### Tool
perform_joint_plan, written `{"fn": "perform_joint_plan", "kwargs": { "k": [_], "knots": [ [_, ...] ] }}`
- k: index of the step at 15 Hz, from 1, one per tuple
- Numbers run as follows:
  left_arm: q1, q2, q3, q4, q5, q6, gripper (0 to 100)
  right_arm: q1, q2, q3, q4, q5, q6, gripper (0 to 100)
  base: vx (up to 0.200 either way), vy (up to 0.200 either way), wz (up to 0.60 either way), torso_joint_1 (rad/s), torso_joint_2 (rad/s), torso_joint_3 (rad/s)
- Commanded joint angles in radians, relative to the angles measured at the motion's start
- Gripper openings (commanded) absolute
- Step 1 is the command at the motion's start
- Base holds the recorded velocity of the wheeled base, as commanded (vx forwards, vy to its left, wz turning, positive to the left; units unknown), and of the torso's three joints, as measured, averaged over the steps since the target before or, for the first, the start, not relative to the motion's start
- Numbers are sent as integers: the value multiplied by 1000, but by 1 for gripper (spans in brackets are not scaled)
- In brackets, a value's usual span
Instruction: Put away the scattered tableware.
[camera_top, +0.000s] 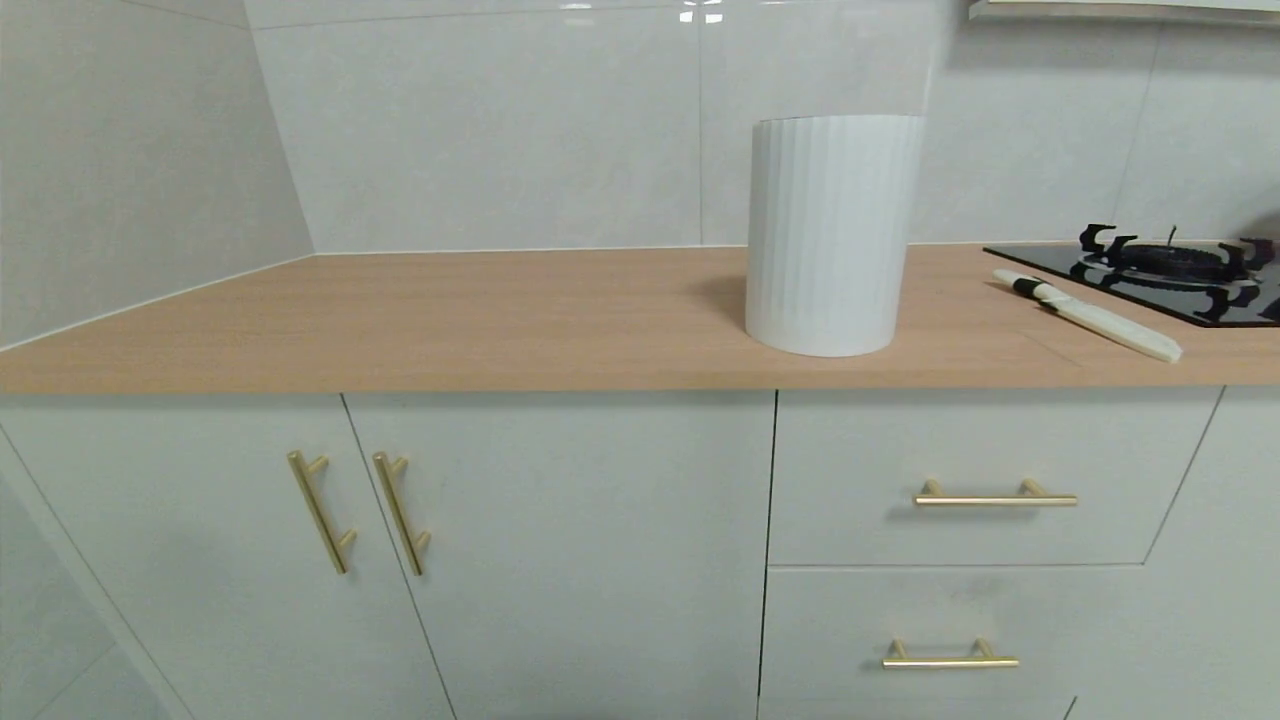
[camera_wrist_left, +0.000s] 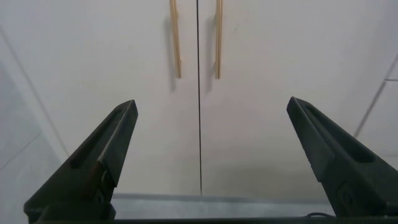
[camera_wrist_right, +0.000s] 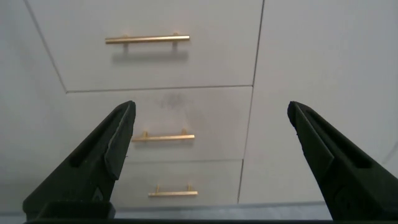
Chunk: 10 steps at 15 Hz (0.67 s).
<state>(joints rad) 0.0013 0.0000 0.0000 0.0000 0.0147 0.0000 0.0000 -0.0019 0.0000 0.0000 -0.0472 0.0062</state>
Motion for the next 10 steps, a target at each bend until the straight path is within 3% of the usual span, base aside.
{"fn": "perform_joint_plan", "kwargs": {
  "k": [1,8,10],
  "knots": [
    [0,0,0,0,1,0,100,0,2,0,0,0,0,100,200,0,0,2,2,-2],
    [0,0,0,0,1,0,100,0,2,0,0,0,1,100,0,0,0,0,0,0],
    [0,0,0,0,1,2,100,0,2,0,0,0,1,100,0,-200,0,0,5,5]
  ]
}}
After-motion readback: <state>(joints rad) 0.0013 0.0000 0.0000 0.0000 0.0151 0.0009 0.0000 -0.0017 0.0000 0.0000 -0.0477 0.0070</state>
